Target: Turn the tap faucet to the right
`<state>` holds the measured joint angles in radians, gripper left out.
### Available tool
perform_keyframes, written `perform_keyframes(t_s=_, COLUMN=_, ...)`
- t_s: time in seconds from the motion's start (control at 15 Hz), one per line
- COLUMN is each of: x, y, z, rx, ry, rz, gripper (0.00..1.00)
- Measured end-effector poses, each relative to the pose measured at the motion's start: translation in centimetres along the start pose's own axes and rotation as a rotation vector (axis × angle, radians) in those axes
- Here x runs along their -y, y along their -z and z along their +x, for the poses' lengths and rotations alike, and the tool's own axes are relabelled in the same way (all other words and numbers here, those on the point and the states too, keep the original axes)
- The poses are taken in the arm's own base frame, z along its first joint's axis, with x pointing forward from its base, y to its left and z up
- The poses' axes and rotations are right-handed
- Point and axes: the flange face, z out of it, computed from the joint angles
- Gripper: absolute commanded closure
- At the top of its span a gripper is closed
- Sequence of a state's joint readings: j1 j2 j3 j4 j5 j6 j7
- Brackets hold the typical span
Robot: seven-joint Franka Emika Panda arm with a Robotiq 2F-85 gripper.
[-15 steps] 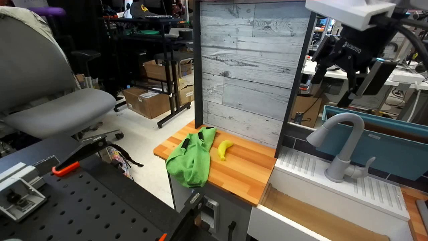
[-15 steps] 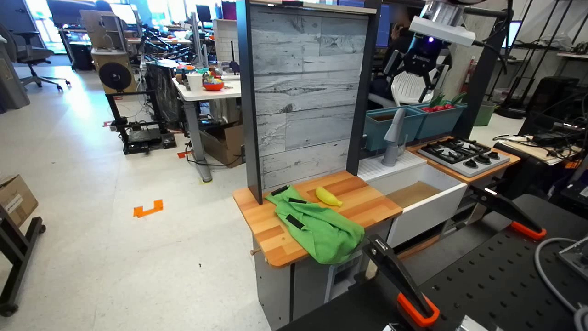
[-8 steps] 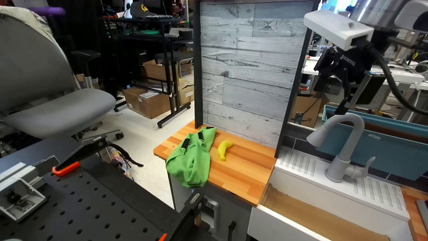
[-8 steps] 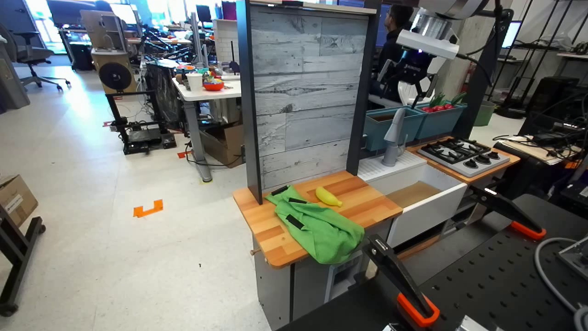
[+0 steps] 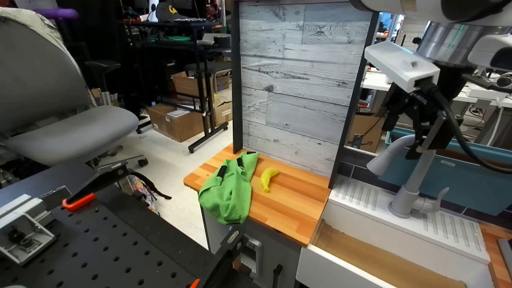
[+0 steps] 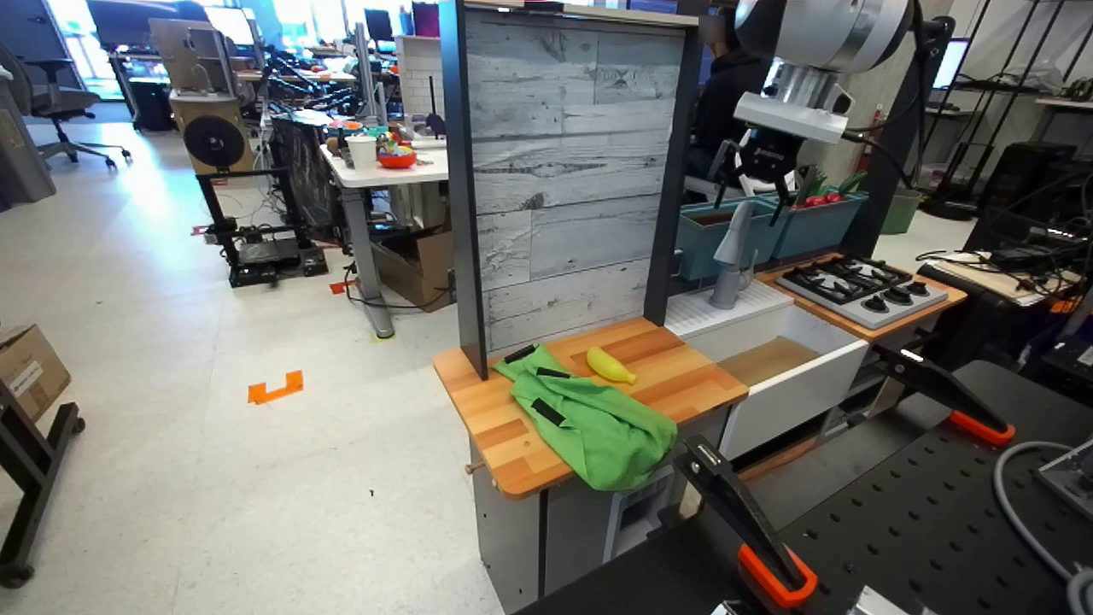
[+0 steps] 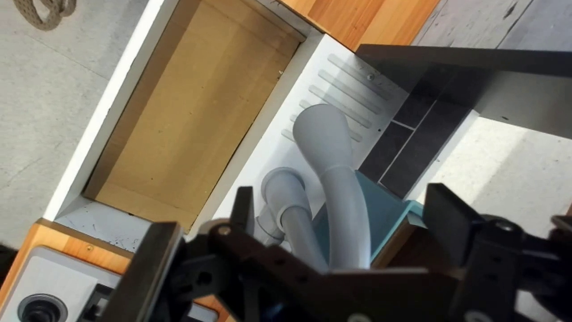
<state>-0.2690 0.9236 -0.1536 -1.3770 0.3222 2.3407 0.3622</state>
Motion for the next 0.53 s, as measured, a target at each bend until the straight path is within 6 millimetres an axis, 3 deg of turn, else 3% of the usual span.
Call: perform_keyframes(t_s=0.53, x=0.40, y=-1.12, z=0.05, rx=-0.031, ry=0.019, rz=-0.068, gripper=0.97)
